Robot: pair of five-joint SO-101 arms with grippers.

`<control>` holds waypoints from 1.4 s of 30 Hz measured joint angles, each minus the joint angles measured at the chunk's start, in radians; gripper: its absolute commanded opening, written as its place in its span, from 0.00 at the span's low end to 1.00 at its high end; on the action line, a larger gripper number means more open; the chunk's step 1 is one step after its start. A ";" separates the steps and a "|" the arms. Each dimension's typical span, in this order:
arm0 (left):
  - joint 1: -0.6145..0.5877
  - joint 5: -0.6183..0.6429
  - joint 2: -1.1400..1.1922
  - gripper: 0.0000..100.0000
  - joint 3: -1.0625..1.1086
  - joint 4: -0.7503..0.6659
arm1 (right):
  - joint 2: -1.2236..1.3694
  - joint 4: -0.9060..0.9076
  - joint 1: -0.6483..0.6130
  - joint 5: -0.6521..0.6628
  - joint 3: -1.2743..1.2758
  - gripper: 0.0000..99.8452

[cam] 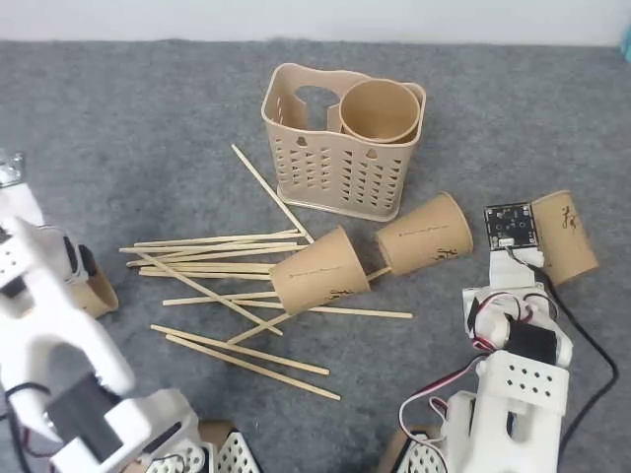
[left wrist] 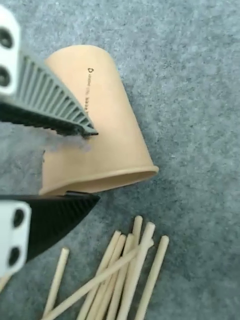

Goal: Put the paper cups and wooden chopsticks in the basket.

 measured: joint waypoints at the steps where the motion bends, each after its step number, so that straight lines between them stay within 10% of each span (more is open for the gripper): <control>1: 0.000 -0.012 -0.009 0.17 0.015 -0.009 | 0.000 0.000 0.000 0.000 0.000 0.02; 7: -0.017 -0.072 -0.011 0.00 0.029 -0.020 | 0.000 0.000 0.000 0.000 0.000 0.02; 21: -0.044 -0.135 0.000 0.01 -0.071 0.167 | 0.000 0.000 0.000 0.000 0.000 0.02; 30: 0.014 -0.009 0.005 0.01 -0.420 0.474 | 0.000 0.000 0.000 0.000 0.000 0.02; 42: 0.384 0.341 -0.101 0.01 -0.654 0.502 | 0.000 0.000 0.000 0.000 0.000 0.02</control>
